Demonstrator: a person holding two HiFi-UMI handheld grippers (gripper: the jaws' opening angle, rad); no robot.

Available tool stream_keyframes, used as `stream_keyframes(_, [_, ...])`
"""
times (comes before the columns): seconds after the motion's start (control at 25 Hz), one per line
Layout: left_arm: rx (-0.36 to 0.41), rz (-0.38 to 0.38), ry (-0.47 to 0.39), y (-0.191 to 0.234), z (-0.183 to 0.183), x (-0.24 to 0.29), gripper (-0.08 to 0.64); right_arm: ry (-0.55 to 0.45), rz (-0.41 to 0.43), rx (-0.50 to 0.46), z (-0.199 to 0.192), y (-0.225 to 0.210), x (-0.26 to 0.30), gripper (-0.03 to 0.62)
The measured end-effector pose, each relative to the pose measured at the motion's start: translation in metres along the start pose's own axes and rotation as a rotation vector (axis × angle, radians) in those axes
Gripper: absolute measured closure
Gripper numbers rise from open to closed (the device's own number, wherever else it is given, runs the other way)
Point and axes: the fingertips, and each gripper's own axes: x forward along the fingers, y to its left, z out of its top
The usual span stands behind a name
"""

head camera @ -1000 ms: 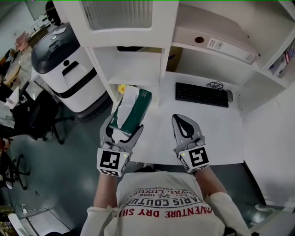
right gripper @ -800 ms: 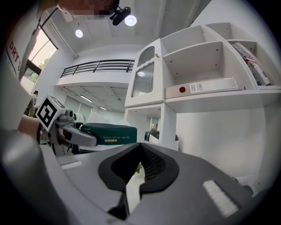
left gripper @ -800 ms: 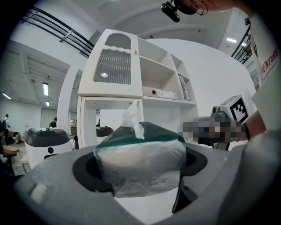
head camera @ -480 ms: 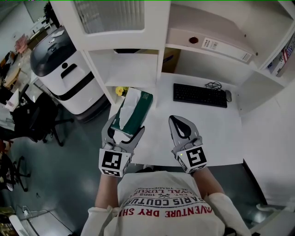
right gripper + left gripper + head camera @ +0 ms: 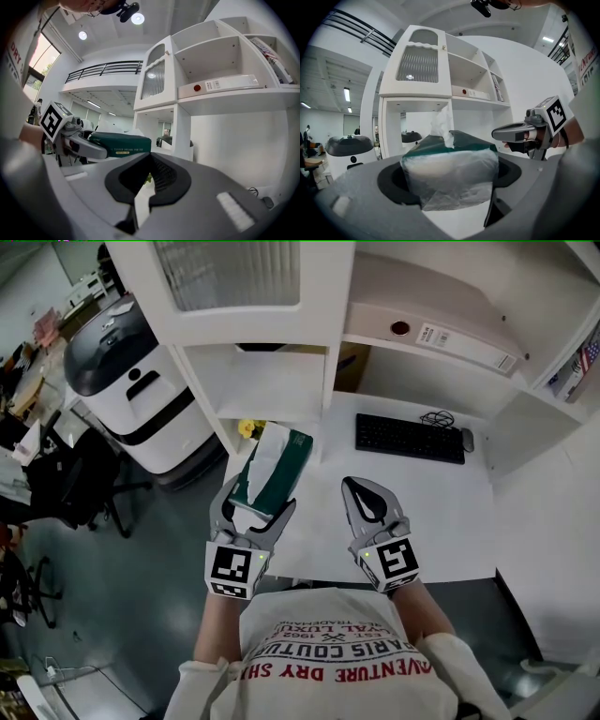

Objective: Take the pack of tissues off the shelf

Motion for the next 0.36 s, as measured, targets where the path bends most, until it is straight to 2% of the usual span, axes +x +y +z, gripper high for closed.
stream_keyframes(0.36, [-0.054, -0.011, -0.021, 0.003, 0.0016, 0.0026, 0.129, -0.005, 0.032, -0.006, -0.0005, 0.0059, 0.0083, 0.592])
